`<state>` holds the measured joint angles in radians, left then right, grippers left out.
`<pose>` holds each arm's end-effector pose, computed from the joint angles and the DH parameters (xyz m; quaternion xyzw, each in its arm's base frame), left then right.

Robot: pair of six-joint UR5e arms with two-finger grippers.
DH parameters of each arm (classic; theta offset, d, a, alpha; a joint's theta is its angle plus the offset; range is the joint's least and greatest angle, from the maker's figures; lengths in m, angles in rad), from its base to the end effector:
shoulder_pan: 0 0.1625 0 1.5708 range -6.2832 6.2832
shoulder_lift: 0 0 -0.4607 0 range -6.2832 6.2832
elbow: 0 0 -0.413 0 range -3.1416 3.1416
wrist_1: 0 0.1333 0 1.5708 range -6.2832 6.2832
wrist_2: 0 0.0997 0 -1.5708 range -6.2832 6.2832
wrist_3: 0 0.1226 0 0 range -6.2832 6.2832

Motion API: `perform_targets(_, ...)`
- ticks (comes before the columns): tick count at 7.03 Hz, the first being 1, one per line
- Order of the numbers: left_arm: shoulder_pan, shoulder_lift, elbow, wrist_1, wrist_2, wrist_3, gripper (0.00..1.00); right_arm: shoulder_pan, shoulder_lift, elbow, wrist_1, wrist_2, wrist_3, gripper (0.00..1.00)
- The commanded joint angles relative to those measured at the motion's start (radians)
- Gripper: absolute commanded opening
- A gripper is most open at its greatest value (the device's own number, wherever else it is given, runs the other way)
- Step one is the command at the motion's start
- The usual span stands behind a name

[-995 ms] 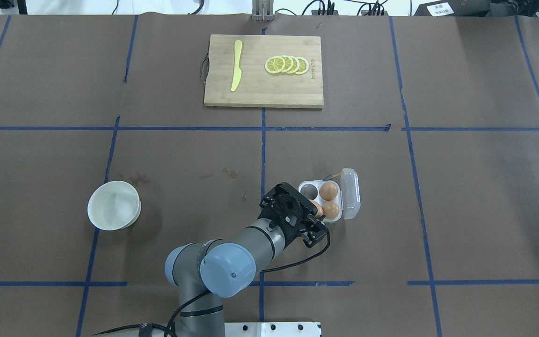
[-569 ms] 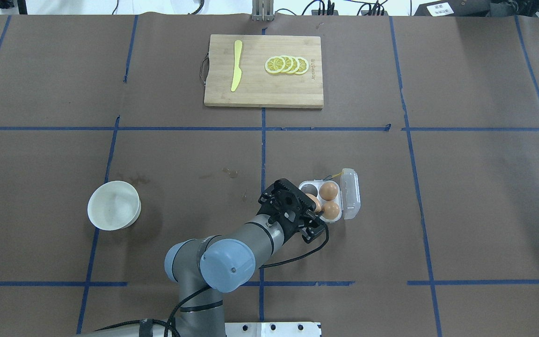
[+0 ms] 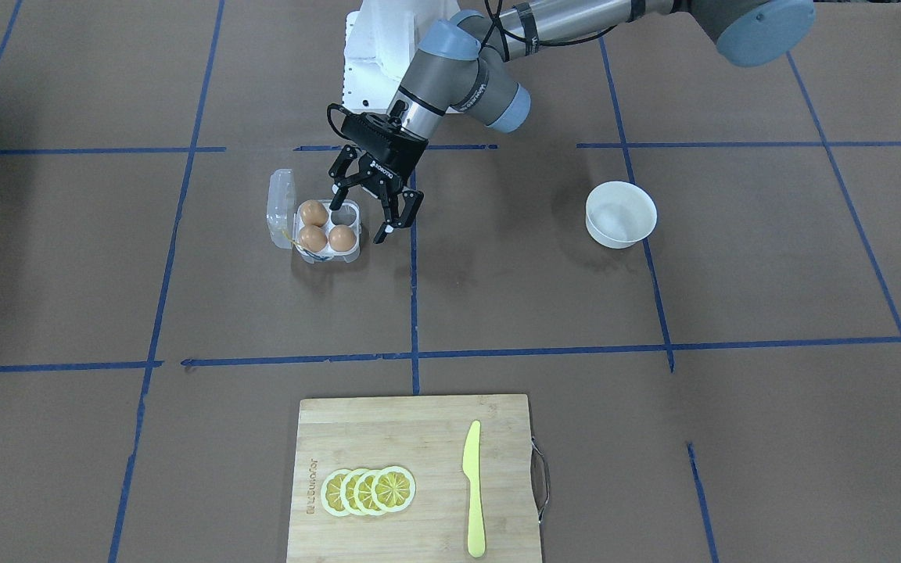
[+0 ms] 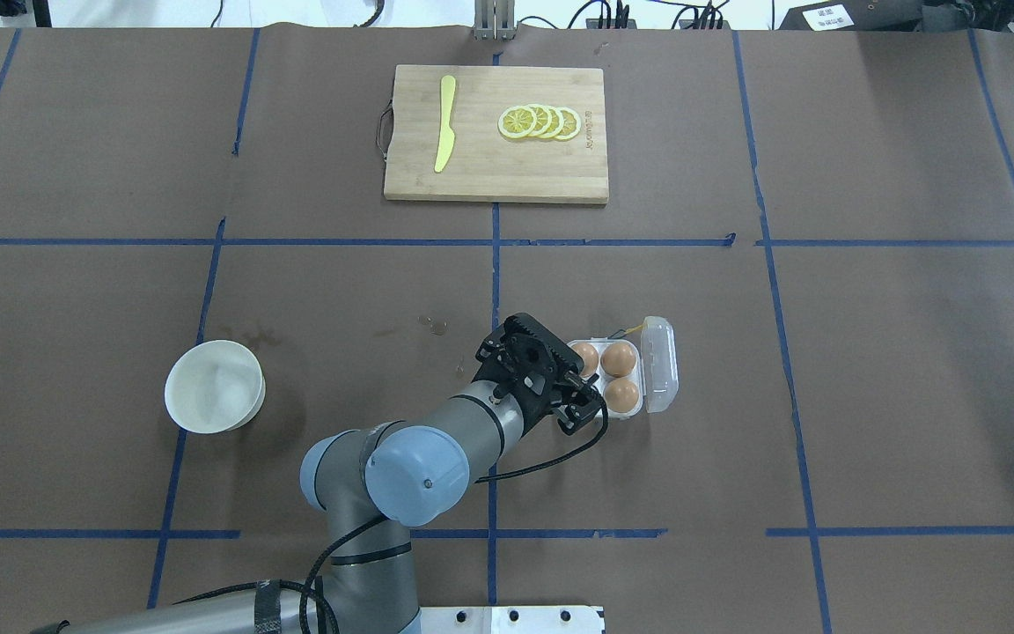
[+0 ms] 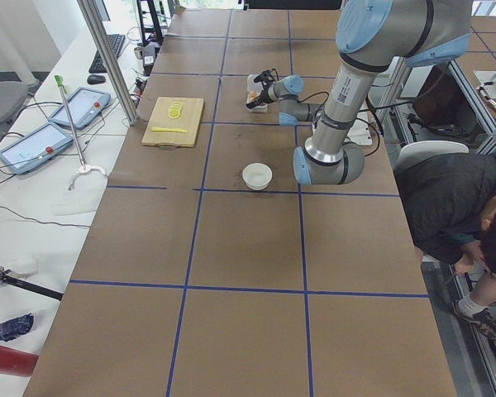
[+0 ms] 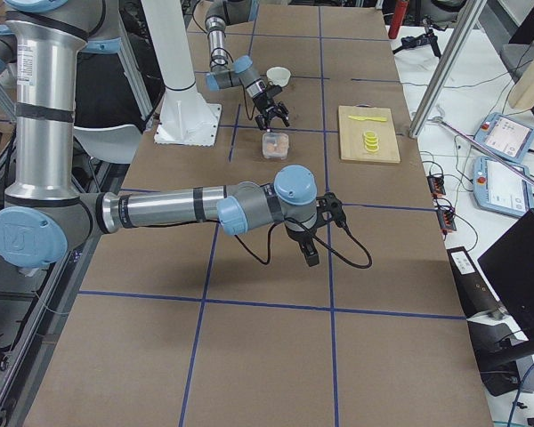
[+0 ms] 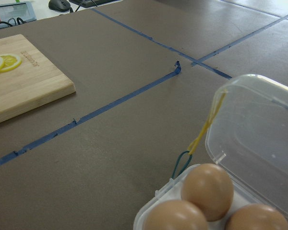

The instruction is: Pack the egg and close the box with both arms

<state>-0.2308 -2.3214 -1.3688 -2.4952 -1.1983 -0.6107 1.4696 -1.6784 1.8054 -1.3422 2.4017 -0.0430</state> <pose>0.7284 -0.3539 0.1959 0.4838 0.4695 0.1434 0.7245 -0.0062 -0.4843 0.6110 0.1502 -0.4018 -0.1361 0.8930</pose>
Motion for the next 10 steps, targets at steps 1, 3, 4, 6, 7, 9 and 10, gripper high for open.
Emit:
perform_targets(1,-0.014,0.001,-0.044,0.012,-0.021,0.002,0.99,0.0,0.0,0.0,0.0,0.0,0.0,1.0)
perform_targets(3,-0.134,0.002,-0.154,0.149,-0.252,0.0,0.99,0.0,0.0,0.0,0.0,-0.001,0.0,1.0)
perform_targets(4,-0.201,0.005,-0.209,0.25,-0.355,-0.001,0.99,0.0,0.0,0.0,-0.002,-0.001,0.0,1.0)
perform_targets(6,-0.335,0.087,-0.359,0.523,-0.524,-0.004,0.99,0.0,0.009,0.015,0.005,-0.003,0.144,1.0)
perform_targets(7,-0.404,0.15,-0.428,0.632,-0.568,0.002,0.99,-0.002,0.014,0.032,0.006,0.0,0.217,1.0)
perform_targets(9,-0.651,0.215,-0.47,0.799,-0.746,0.19,1.0,-0.003,0.04,0.035,0.003,0.007,0.264,1.0)
perform_targets(10,-0.776,0.323,-0.483,0.8,-0.801,0.322,1.0,-0.03,0.048,0.063,0.003,0.005,0.335,1.0)
